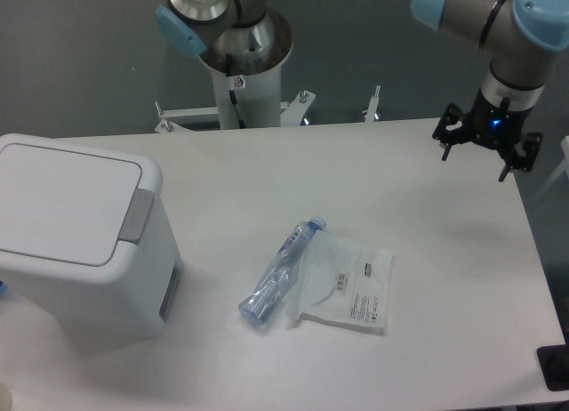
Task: Open the trash can
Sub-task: 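Move the open gripper from its start pose toward the table center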
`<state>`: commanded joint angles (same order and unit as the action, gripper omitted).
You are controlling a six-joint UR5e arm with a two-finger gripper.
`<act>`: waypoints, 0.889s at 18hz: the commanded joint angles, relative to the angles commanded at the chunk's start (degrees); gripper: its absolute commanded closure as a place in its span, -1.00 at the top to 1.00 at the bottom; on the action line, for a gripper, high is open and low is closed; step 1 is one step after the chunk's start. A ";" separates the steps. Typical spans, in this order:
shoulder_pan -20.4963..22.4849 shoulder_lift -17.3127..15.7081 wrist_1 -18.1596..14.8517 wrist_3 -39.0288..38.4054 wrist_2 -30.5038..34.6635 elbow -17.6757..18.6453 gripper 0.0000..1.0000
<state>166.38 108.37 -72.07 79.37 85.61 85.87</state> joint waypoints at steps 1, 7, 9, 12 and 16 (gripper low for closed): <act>-0.17 0.35 0.00 0.00 0.00 -0.44 1.00; -0.88 -0.09 -0.35 -0.79 -0.09 -0.10 1.00; -0.79 -0.61 -0.26 -1.14 0.17 0.52 1.00; -0.62 -4.91 -0.53 -7.89 0.35 3.85 1.00; -1.49 -7.29 -0.53 -15.19 0.44 7.02 1.00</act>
<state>164.89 101.08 -72.60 64.17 86.04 92.89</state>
